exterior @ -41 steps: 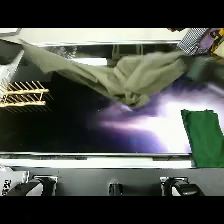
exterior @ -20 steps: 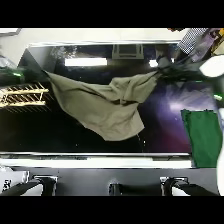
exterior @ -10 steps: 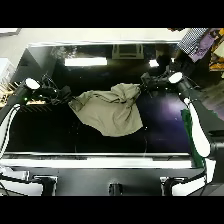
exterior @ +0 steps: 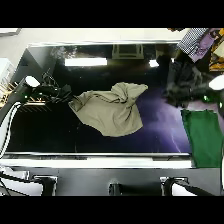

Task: Fold the clothes and pants, and hang the long-sleeved shirts on hangers.

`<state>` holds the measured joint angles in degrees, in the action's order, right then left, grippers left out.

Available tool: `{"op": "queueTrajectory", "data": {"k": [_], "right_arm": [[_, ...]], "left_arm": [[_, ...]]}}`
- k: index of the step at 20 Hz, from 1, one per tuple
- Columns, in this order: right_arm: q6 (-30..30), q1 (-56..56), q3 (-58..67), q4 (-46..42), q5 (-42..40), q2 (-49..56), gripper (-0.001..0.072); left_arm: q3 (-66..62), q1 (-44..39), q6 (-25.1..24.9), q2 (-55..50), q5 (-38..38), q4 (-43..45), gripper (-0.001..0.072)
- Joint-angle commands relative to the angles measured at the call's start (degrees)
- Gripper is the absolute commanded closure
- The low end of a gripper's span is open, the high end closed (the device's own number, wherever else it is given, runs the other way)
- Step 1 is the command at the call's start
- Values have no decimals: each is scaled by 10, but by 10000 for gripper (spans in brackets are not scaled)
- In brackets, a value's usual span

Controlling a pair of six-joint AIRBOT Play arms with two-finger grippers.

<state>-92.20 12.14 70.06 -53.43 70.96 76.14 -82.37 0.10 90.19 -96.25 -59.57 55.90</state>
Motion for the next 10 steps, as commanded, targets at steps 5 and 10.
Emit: {"op": "queueTrajectory", "data": {"k": [5, 10], "right_arm": [[16, -120, -395, 166, -160, -158, 228], [-39, -232, -425, 198, -289, -144, 229]], "left_arm": [[-5, 1, -2, 0, -24, 0, 689], [-5, 1, -2, 0, -26, 0, 688]]}}
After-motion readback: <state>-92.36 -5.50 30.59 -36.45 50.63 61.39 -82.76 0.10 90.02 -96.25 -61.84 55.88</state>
